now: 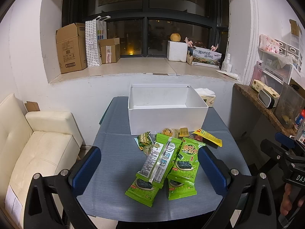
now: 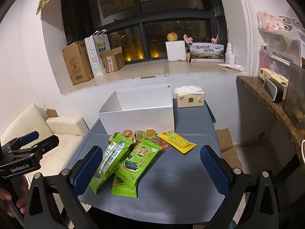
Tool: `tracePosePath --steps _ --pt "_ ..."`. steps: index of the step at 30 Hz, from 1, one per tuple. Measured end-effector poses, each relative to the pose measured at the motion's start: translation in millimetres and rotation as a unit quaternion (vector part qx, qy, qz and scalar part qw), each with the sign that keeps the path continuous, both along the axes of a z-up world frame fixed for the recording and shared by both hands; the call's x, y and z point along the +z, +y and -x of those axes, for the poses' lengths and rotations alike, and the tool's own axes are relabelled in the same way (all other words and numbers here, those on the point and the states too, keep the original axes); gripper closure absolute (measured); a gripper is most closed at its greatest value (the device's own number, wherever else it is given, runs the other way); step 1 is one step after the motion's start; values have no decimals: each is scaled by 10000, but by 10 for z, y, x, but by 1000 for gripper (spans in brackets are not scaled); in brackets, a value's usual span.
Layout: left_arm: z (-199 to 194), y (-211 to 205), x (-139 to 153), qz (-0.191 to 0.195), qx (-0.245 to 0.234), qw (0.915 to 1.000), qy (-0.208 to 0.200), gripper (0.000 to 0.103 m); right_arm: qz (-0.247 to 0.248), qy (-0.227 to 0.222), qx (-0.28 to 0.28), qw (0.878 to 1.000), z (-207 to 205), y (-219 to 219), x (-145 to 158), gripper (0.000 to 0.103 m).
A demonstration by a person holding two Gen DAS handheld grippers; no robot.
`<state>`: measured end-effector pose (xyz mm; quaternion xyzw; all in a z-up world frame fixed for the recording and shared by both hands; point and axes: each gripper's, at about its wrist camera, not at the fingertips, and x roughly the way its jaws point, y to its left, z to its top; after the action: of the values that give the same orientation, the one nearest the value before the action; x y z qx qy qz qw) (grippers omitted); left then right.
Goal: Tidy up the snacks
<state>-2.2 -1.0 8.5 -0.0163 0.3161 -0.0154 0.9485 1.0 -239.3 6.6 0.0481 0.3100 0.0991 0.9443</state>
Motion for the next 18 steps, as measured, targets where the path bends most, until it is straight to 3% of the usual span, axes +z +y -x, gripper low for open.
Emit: tracePosePath --steps 18 --pt "31 -8 10 -16 -9 10000 -40 0 8 -18 8 10000 1 -1 21 0"
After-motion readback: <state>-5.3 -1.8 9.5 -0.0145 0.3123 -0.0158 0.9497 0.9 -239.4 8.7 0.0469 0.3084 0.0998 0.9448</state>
